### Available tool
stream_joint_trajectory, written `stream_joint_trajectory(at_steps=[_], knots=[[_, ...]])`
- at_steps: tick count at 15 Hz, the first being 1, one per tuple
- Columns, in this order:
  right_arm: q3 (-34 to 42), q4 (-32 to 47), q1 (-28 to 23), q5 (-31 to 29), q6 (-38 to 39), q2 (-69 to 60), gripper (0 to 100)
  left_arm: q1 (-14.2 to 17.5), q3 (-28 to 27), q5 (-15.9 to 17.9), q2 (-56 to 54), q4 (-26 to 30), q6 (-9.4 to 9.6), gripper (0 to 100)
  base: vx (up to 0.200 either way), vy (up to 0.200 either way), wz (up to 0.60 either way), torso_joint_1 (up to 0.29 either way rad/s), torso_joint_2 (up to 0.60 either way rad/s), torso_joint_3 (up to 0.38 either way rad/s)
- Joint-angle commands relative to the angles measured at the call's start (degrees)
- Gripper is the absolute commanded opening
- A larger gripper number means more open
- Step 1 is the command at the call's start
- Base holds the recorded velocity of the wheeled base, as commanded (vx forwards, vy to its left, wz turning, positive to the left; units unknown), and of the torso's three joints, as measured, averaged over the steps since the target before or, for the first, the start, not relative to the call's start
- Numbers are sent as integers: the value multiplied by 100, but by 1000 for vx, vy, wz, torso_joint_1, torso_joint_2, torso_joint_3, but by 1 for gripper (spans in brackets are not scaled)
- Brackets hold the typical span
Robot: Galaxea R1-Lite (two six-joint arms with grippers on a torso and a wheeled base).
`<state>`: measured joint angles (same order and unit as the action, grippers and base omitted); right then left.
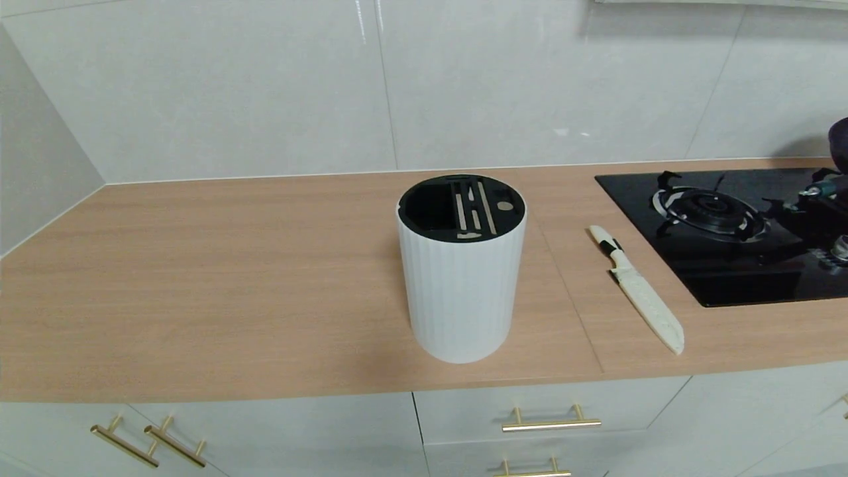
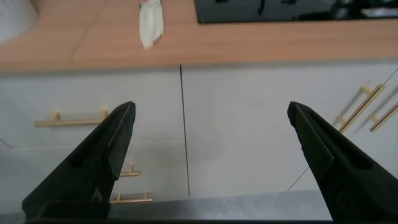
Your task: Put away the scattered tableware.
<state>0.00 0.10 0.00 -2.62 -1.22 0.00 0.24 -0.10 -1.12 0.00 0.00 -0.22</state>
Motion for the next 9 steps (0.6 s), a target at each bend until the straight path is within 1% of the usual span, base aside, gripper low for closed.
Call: stream_joint_trajectory(at_steps=[1,9], knots=[[0,-1,0,-2,-1,9,100,2,1,-2,9,0,4,100,0,0,0,256,-535,-276],[0,-1,0,-2,-1,9,100,2,1,-2,9,0,-4,100,0,0,0,286,-585,-300]])
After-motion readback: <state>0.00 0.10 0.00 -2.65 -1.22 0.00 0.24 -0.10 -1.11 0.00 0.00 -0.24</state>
